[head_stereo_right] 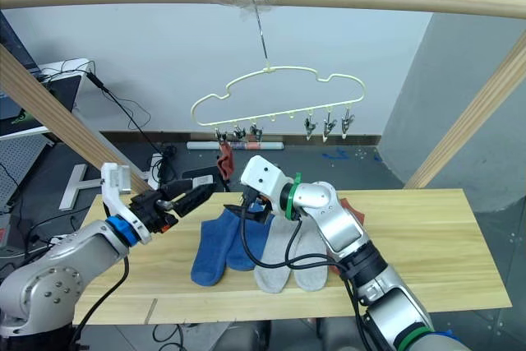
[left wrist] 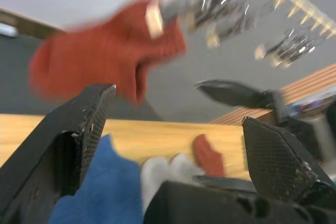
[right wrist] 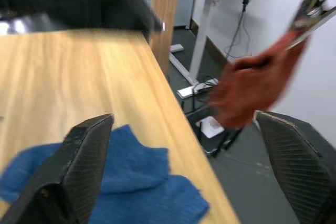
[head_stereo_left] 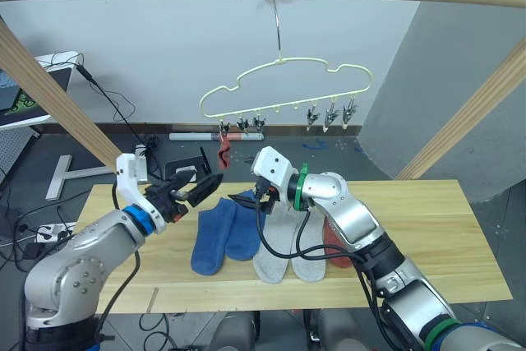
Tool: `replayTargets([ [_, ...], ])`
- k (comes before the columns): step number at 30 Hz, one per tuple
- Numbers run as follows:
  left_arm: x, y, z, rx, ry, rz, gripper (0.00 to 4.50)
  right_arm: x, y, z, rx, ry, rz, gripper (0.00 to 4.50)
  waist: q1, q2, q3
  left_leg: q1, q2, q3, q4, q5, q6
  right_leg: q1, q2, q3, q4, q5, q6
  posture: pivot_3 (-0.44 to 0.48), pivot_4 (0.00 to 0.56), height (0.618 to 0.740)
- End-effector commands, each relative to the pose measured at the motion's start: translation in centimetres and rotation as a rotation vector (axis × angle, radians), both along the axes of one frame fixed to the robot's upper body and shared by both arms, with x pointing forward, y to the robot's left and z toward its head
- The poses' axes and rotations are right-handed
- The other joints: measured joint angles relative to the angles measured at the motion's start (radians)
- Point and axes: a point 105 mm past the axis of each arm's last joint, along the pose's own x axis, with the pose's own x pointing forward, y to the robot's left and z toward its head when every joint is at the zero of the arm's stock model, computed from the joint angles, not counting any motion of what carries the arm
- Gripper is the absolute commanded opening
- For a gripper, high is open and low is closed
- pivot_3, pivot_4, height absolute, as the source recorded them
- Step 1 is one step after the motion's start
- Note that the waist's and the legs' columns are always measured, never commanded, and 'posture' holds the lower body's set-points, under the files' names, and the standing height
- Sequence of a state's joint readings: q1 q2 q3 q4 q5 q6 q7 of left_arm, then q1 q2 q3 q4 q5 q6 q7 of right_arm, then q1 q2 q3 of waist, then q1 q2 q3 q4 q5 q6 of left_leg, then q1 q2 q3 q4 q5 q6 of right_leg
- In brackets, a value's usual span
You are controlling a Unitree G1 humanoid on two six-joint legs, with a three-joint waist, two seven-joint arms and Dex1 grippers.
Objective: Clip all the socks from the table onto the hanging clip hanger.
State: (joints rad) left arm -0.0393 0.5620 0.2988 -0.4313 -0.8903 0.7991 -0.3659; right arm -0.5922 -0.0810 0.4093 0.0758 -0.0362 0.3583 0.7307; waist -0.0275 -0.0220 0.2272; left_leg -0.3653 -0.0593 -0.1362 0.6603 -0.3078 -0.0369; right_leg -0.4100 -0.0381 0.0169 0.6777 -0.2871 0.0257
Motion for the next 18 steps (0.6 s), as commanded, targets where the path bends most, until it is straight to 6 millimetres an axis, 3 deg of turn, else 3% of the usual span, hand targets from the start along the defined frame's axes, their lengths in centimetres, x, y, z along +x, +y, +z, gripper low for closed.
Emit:
replayTargets([
  [1, -0.6, -1.1, 0.7, 0.095, -0.109, -0.045, 4.50, 0.0, -1.6, 1.4, 0.077, 0.016, -0.057, 4.43, 0.001, 0.000, 0.000, 0.000, 0.000, 0.000, 0.000, 0.000, 0.000, 0.000, 0.000, 0.000, 0.000, 0.000, 0.000, 0.046, 0.220, 0.740],
  [6, -0.7, -3.1, 0.2, 0.148, -0.201, -0.053, 4.50, 0.1, -5.8, 0.6, 0.090, 0.080, -0.160, 4.43, 0.014, 0.000, 0.000, 0.000, 0.000, 0.000, 0.000, 0.000, 0.000, 0.000, -0.001, 0.000, -0.001, 0.000, 0.000, 0.045, 0.214, 0.740],
  [10, -0.4, -4.9, 0.5, 0.171, -0.293, -0.069, 3.62, -0.5, -7.5, 1.2, 0.118, 0.091, -0.185, 4.50, 0.022, 0.001, 0.000, -0.001, 0.000, 0.000, 0.000, 0.000, 0.000, 0.000, 0.000, 0.000, -0.002, 0.000, 0.000, 0.037, 0.213, 0.740],
  [16, 0.9, -7.1, 0.7, 0.214, -0.361, -0.054, 1.75, -2.0, -8.6, 3.3, 0.208, 0.129, -0.158, 4.50, 0.024, 0.001, 0.001, -0.001, 0.000, 0.001, 0.000, 0.000, 0.000, 0.000, 0.000, 0.000, -0.001, 0.000, 0.000, 0.022, 0.214, 0.740],
  [18, 1.4, -7.2, 0.8, 0.214, -0.373, -0.029, 1.75, -2.2, -9.0, 3.6, 0.215, 0.131, -0.161, 4.50, 0.024, 0.001, 0.001, -0.001, 0.000, 0.001, 0.000, 0.000, 0.000, 0.001, 0.000, 0.000, -0.002, 0.000, 0.000, 0.008, 0.217, 0.740],
])
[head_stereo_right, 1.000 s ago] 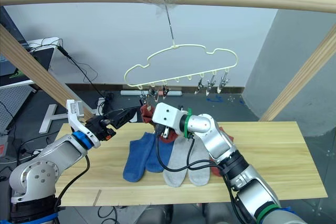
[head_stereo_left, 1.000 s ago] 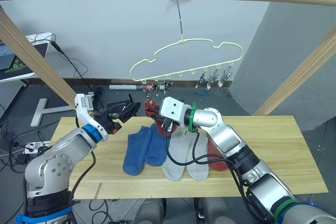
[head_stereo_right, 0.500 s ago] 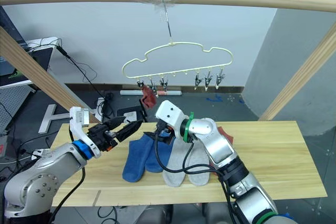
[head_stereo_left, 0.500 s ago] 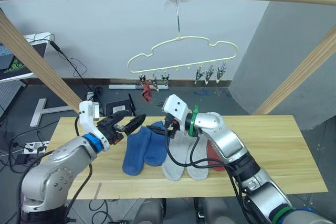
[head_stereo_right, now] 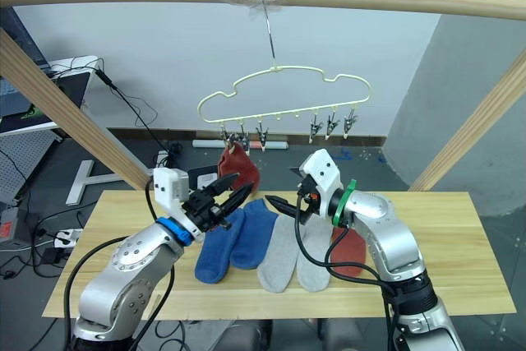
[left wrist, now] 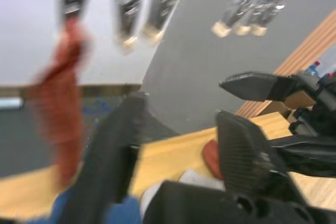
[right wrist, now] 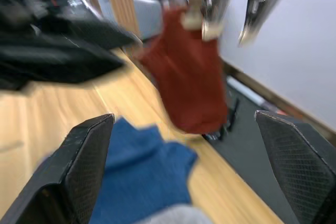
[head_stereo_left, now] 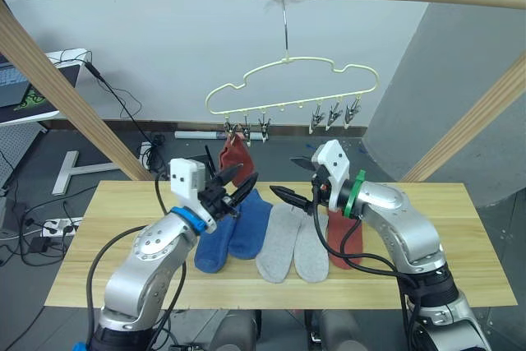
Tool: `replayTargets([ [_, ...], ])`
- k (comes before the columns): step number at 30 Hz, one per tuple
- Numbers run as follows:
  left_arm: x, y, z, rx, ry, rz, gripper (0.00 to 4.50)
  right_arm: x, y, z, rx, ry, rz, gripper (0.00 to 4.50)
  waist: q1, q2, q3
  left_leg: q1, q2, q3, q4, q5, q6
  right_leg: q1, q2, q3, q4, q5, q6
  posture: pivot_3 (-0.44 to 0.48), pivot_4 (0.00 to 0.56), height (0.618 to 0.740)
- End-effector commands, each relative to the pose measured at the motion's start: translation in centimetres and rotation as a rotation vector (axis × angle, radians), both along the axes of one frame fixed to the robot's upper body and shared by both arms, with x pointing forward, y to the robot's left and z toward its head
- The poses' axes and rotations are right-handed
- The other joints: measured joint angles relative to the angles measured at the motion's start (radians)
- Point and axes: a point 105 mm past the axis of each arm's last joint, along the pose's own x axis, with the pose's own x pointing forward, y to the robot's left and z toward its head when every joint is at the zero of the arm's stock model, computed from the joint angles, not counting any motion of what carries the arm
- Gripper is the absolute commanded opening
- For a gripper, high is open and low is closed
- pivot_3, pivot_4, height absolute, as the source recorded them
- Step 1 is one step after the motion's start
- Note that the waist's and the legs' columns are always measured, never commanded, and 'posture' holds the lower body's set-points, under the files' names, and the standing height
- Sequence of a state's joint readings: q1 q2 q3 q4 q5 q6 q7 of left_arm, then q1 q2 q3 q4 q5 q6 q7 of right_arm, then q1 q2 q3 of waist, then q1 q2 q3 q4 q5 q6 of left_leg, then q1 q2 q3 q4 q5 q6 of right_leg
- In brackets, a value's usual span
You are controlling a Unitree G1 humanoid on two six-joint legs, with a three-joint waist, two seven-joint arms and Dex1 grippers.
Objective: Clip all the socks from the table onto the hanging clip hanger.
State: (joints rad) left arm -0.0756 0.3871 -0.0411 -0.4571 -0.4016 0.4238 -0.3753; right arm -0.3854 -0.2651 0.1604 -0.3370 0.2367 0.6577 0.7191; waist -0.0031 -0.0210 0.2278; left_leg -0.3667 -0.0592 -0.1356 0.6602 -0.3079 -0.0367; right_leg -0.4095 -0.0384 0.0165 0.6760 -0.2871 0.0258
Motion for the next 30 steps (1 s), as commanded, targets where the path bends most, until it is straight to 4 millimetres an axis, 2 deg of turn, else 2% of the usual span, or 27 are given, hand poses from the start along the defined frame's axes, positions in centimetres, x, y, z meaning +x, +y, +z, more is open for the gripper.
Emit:
replayTargets([
  [1, 0.9, -0.3, 0.7, 0.019, -0.073, 0.046, 1.75, -0.8, -0.9, 1.6, 0.041, -0.027, 0.008, 4.50, 0.000, 0.000, 0.000, 0.000, 0.000, 0.000, 0.000, 0.000, 0.000, 0.000, 0.000, 0.000, 0.000, 0.000, 0.000, 0.008, 0.217, 0.740],
  [7, 2.7, -0.3, 0.4, 0.044, -0.137, 0.147, 1.75, -1.7, -1.4, 4.3, 0.129, -0.028, 0.038, 4.50, -0.004, 0.000, 0.001, 0.000, 0.000, 0.000, 0.001, 0.000, 0.000, 0.000, 0.000, 0.000, 0.000, 0.000, 0.000, -0.006, 0.222, 0.740],
  [15, 5.3, 0.0, 0.6, 0.015, -0.177, 0.245, 1.75, -1.7, -1.3, 6.6, 0.230, 0.011, 0.069, 4.50, -0.001, 0.000, 0.001, 0.000, 0.000, 0.000, 0.002, 0.000, 0.000, 0.001, 0.000, -0.001, 0.001, 0.000, 0.000, -0.023, 0.220, 0.740],
  [23, 6.1, -1.1, 0.9, -0.011, -0.189, 0.219, 1.75, -1.5, -1.4, 6.9, 0.238, 0.002, 0.044, 4.50, -0.005, 0.000, 0.001, -0.001, 0.000, 0.000, 0.001, 0.000, 0.000, 0.000, 0.000, -0.001, 0.000, 0.000, 0.000, -0.033, 0.220, 0.740],
  [30, 6.7, -0.9, 1.8, -0.022, -0.219, 0.246, 1.75, -1.1, -1.7, 6.9, 0.232, -0.012, 0.014, 4.50, -0.007, 0.000, 0.001, 0.000, 0.000, 0.001, 0.002, 0.000, 0.000, 0.000, 0.000, -0.001, 0.002, 0.000, 0.000, -0.039, 0.218, 0.740],
])
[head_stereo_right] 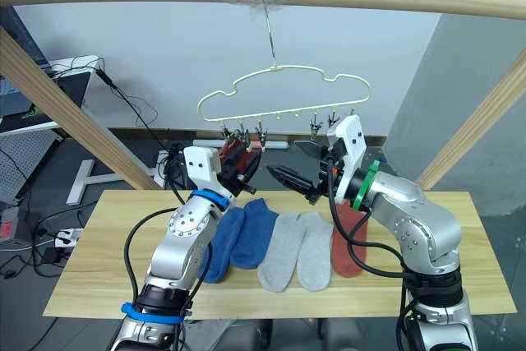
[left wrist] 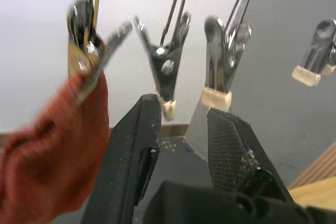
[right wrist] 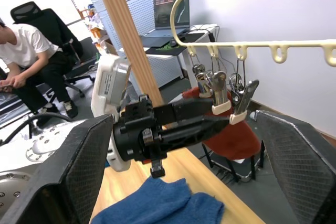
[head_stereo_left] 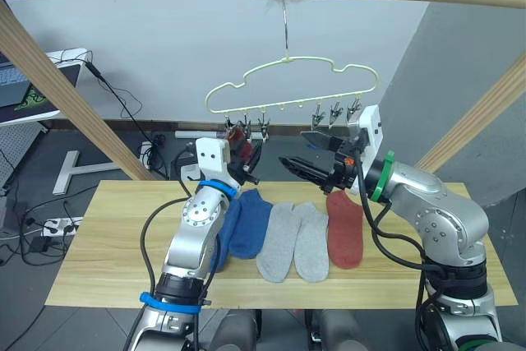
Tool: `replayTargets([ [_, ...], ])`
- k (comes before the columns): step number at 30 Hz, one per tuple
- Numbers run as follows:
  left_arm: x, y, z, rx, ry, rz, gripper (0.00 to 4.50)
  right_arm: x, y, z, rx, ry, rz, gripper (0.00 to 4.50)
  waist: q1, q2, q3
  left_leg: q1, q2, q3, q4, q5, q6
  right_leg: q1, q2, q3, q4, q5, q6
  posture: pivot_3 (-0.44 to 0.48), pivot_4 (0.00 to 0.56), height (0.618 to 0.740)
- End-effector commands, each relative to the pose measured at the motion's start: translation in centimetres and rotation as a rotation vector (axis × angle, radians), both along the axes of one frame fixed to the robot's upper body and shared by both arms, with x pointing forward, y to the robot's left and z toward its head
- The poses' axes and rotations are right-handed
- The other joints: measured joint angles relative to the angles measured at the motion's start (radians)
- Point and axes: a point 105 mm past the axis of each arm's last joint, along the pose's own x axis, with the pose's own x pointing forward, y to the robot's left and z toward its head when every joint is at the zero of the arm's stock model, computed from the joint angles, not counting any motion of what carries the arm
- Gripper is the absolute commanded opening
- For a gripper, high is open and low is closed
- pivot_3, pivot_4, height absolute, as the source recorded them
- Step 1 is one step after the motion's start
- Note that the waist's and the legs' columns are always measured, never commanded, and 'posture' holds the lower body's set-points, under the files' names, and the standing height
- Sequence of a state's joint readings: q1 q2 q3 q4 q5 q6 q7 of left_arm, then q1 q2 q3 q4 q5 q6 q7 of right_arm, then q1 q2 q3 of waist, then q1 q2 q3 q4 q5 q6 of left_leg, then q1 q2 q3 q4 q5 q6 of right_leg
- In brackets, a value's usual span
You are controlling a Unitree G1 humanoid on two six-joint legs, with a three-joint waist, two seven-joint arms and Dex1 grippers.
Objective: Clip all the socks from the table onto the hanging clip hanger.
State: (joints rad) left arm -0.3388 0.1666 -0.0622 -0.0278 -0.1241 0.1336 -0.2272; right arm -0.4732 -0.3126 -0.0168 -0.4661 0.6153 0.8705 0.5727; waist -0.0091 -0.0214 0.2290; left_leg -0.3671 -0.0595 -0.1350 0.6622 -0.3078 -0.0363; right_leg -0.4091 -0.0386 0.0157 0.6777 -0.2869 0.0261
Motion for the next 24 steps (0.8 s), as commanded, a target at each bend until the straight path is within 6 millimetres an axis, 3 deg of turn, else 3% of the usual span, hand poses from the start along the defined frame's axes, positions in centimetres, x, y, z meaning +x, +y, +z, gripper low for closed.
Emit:
replayTargets([
  [1, 0.0, 0.3, 1.4, -0.007, -0.061, 0.019, 1.75, -0.4, 0.0, 1.2, 0.020, -0.056, 0.008, 4.50, -0.001, 0.000, 0.000, 0.000, 0.000, 0.000, 0.000, 0.000, 0.000, 0.000, 0.000, 0.000, 0.000, 0.000, 0.000, -0.039, 0.218, 0.740],
  [24, 1.2, 0.5, 2.4, -0.060, -0.098, 0.062, 1.75, -0.4, -0.3, 1.5, 0.005, -0.069, -0.002, 4.50, -0.003, 0.000, 0.000, 0.000, 0.000, 0.000, 0.000, 0.000, 0.000, 0.000, 0.000, 0.000, 0.000, 0.000, 0.000, -0.051, 0.222, 0.740],
])
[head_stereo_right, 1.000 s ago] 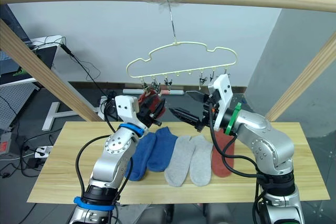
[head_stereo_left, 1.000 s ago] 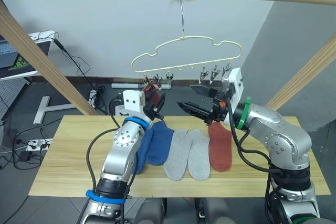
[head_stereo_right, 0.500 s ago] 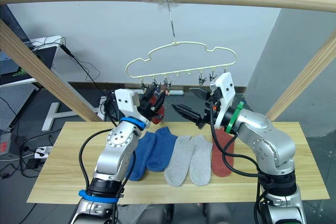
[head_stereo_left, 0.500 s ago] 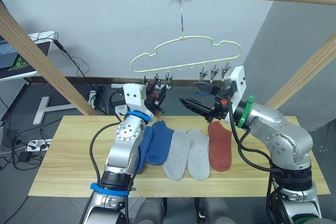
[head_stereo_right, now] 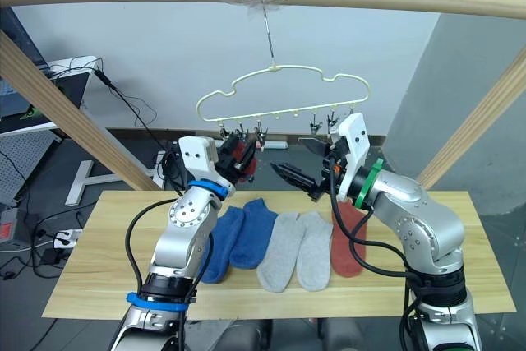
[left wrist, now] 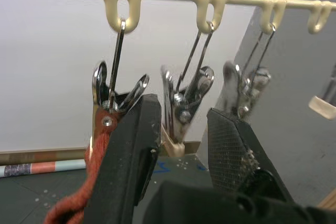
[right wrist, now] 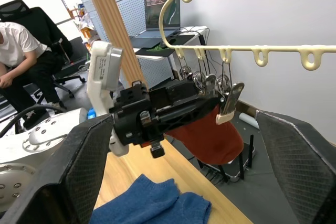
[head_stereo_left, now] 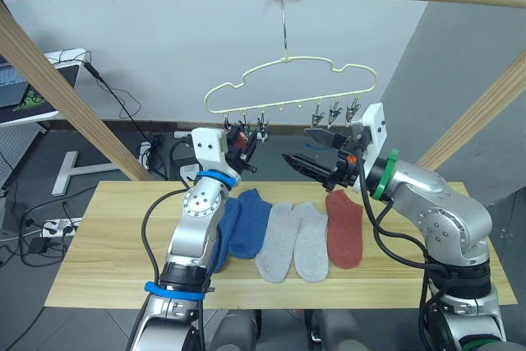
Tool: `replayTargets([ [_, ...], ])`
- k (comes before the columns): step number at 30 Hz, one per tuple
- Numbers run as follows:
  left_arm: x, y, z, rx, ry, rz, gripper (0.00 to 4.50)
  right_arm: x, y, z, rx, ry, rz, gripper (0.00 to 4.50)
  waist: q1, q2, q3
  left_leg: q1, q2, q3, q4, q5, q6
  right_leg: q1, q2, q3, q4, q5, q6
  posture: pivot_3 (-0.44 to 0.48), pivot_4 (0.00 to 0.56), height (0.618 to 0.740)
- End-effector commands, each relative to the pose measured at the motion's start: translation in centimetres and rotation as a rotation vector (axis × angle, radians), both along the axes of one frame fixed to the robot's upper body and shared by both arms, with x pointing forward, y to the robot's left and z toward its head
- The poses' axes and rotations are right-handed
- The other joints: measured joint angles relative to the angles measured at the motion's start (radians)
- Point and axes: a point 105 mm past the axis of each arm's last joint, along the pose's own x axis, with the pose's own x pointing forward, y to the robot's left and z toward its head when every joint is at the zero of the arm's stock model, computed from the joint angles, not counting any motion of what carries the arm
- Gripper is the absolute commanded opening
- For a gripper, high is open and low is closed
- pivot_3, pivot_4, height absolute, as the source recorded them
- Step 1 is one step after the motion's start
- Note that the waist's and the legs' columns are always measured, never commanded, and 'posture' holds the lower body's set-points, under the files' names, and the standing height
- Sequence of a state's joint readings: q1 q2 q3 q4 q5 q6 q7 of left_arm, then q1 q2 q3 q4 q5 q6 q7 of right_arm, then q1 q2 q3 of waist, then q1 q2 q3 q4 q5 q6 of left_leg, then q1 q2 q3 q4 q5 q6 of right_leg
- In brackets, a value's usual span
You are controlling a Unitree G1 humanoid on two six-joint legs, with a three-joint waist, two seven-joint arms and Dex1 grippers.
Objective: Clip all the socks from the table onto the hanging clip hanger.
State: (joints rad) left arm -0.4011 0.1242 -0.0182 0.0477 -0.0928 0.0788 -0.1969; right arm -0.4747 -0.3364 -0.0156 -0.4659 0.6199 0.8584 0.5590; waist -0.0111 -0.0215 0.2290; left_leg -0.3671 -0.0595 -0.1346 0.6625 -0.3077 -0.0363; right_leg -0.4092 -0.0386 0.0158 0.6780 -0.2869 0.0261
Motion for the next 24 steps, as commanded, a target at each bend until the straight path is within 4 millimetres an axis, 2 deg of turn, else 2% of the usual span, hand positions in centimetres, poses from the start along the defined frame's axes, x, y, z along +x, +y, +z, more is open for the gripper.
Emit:
replayTargets([
  [1, 0.00, 0.02, 1.33, -0.028, -0.053, 0.001, 1.75, -0.52, 0.11, 1.39, 0.018, -0.056, 0.019, 4.50, -0.002, 0.000, 0.000, 0.000, 0.000, 0.000, 0.000, 0.000, 0.000, 0.000, 0.000, 0.000, 0.000, 0.000, 0.000, -0.051, 0.222, 0.740],
  [24, -0.08, 0.05, 2.14, -0.019, -0.100, 0.028, 1.75, -0.73, 0.21, 1.28, 0.013, -0.051, 0.024, 4.50, -0.017, 0.000, 0.000, 0.000, 0.000, 0.000, 0.000, 0.000, 0.000, 0.000, 0.000, 0.000, 0.000, 0.000, 0.000, -0.056, 0.211, 0.740],
])
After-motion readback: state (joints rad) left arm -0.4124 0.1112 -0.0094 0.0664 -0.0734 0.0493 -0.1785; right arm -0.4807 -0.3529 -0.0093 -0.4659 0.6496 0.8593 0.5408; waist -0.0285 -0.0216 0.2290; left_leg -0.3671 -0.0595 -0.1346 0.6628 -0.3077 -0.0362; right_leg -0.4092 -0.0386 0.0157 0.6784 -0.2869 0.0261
